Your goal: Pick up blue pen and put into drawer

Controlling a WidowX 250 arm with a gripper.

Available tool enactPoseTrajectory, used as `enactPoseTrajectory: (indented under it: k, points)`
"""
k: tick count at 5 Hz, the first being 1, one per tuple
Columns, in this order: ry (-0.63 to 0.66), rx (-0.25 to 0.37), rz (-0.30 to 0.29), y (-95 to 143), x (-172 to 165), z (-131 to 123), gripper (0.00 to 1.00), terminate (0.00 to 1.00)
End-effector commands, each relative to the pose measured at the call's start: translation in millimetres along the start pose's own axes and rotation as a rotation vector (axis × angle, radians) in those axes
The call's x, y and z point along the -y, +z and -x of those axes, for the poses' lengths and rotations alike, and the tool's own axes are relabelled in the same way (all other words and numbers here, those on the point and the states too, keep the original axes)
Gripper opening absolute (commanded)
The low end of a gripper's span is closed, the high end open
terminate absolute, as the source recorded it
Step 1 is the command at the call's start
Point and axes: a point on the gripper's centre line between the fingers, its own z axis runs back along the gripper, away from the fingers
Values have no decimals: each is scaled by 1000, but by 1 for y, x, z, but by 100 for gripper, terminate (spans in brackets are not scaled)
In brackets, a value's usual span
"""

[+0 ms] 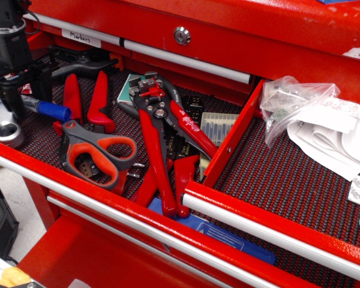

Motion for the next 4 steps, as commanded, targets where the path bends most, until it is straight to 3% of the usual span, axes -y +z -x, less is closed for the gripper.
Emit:
enactPoseTrajectory:
  k: [1, 2, 3, 4]
  points:
    - [60, 32, 3, 16, -3, 18, 0, 0]
    - [82, 41, -55, 43, -4, 37, 0, 0]
    - [95, 64, -165, 93, 1, 87, 0, 0]
    - [82, 67, -223, 132, 2, 137, 0, 0]
